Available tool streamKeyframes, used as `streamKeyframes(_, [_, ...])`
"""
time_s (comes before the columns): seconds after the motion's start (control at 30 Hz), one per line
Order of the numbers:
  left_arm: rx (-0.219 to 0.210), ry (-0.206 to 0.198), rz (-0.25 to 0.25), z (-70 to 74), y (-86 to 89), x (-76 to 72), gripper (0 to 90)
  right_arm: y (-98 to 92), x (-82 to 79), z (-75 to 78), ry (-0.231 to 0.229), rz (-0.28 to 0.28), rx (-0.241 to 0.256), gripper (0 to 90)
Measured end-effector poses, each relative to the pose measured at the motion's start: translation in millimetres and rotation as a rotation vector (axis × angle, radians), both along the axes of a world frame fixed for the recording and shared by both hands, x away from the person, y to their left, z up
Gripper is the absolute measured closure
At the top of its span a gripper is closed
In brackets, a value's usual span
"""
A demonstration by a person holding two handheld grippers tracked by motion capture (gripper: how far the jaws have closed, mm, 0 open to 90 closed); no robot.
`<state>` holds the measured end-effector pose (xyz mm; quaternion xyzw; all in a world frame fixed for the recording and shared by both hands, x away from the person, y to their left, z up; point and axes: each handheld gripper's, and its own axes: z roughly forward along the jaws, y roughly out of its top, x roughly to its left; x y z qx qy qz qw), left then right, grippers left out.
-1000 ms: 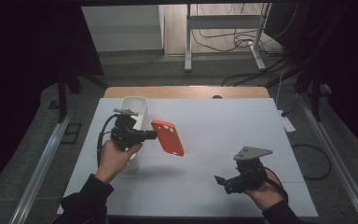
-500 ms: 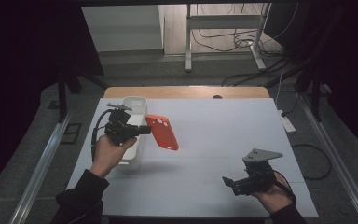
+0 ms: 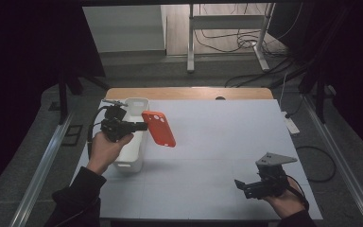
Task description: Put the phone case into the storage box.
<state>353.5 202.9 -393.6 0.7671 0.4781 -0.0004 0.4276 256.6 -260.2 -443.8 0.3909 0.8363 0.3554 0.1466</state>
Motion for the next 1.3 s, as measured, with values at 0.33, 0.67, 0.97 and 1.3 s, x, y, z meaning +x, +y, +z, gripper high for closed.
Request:
streamKeyframes(0.33, [-0.001, -0.004, 0.018, 8.2, 10.4, 7.0, 89.0, -15.2, -1.9, -2.4, 0.004, -0.049, -0.011, 0.0])
streamKeyframes(0.67, [0.013, -0.016, 0.049, 20.3, 22.7, 15.6, 88.9, -30.5, -13.5, -0.1, -0.001, -0.102, -0.006, 0.0])
streamKeyframes(0.97, [0.029, -0.014, 0.079, 24.1, 34.6, 25.1, 89.0, -39.9, -22.8, 0.2, 0.004, -0.136, -0.015, 0.0])
streamKeyframes(1.3, [0.057, -0.017, 0.106, 26.2, 44.3, 34.8, 89.0, -46.2, -27.1, 1.3, 0.002, -0.160, -0.014, 0.0])
